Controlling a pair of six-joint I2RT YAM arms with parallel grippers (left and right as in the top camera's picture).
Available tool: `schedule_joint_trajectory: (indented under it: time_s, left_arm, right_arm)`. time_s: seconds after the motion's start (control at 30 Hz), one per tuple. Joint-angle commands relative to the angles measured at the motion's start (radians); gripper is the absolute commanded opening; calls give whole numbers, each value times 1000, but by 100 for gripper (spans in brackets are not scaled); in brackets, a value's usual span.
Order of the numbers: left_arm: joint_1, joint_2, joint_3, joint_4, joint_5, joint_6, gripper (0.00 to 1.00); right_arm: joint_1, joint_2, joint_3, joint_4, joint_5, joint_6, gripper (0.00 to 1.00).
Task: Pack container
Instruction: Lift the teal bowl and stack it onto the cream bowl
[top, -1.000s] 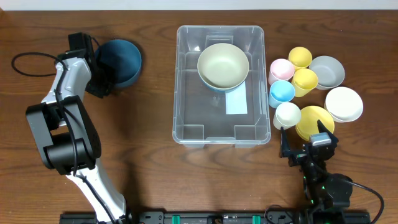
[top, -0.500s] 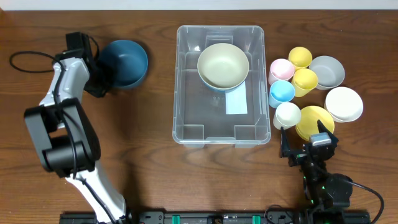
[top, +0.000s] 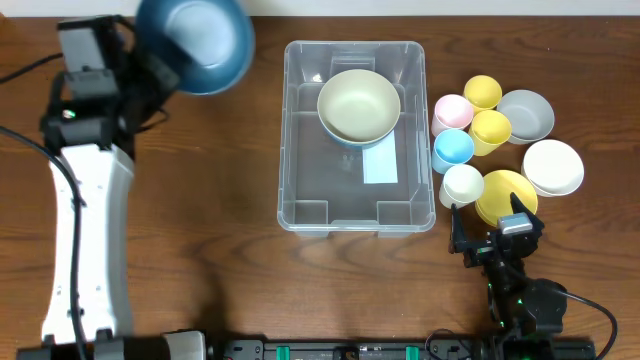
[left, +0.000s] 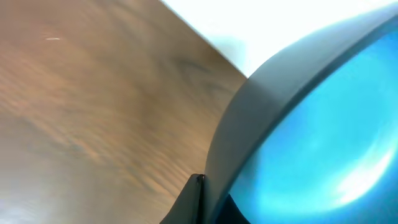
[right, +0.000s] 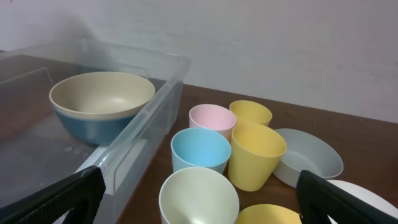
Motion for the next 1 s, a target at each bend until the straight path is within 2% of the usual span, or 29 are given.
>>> schedule_joint_trajectory:
  time_s: [0.0, 0.2, 0.4, 0.67, 0.9, 0.93, 0.97]
  left_arm:
    - [-119, -7, 13, 18, 11, 74, 6]
    - [-327, 39, 13, 71, -48, 100, 6]
    - [-450, 144, 13, 126, -129, 100, 6]
    - [-500, 297, 13, 199, -129, 100, 6]
    - [-500, 329, 13, 207, -129, 100, 6]
    - [-500, 329, 13, 208, -129, 100, 7]
    - [-500, 329, 13, 208, -129, 100, 14]
  right_arm:
    - [-7, -6, -2, -4, -8, 4, 99]
    - [-7, -6, -2, -4, -8, 4, 99]
    - [-7, -6, -2, -4, -8, 4, 99]
    - [-7, -6, -2, -4, -8, 4, 99]
    - [-7, -6, -2, -4, -7, 4, 99]
    - [-7, -6, -2, -4, -8, 4, 99]
    - [-7, -6, -2, -4, -7, 4, 99]
